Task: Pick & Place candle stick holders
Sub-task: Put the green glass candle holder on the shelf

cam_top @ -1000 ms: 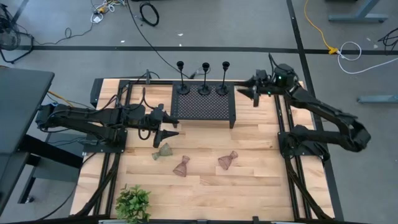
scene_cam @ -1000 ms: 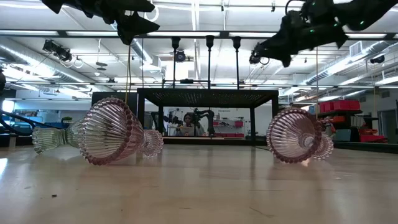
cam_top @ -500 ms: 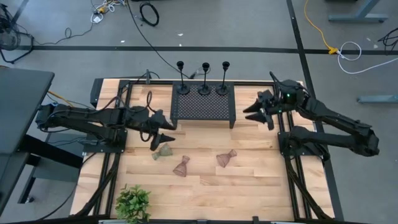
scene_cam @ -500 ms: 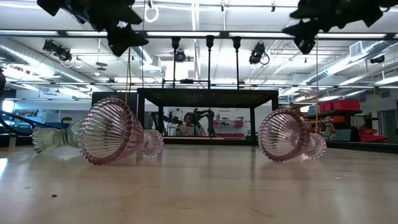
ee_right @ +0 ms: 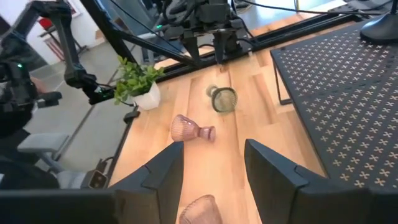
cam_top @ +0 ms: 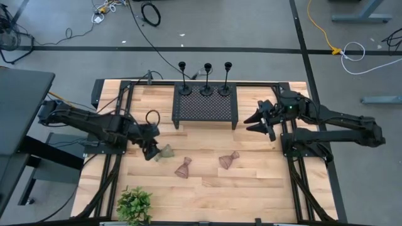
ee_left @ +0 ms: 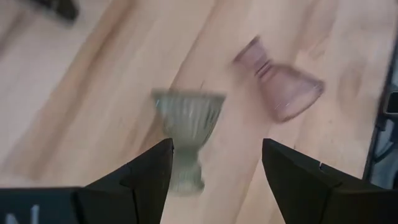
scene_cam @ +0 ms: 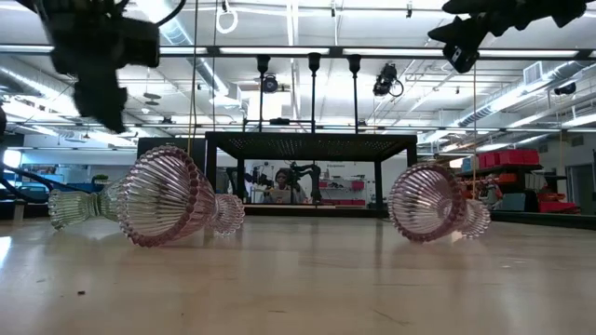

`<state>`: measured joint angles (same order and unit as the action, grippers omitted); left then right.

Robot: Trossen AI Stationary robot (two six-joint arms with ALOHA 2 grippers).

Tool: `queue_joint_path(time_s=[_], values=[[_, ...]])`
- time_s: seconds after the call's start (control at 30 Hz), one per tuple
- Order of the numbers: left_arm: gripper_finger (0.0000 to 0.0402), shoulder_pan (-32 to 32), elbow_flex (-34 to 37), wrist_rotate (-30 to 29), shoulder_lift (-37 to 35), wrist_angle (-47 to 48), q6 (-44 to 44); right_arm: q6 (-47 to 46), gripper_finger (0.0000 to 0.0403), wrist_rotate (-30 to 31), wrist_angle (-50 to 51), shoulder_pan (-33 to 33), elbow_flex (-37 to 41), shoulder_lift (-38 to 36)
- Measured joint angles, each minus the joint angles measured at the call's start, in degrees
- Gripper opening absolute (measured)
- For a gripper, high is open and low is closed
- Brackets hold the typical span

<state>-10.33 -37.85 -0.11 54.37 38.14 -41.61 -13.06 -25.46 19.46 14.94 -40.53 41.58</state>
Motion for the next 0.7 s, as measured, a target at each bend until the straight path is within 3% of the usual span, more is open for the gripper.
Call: queue_joint_path(time_s=[0.23,0.37,0.53,0.7], values=[[0.0248,-4.7,0.0,0.0,1.7,2.4,-10.2,0.0,0.0168,5.6,0.0,-3.3,0.0,0.0],[0.0248,-6.8,0.0,0.0,5.5,2.5,-11.4,0.0,0.0168,7.1,0.0,-4.4,0.0,0.0],[0.0248,-9.1,-1.9,-0.5,11.9,4.7,0.2,0.0,0.0168,7.5,-0.2,-5.2,0.0,0.0],[0.0248,-12.0,-7.3,-4.6,18.0,10.6,18.6,0.0,0.0168,8.5,0.0,-6.0,0.0,0.0]])
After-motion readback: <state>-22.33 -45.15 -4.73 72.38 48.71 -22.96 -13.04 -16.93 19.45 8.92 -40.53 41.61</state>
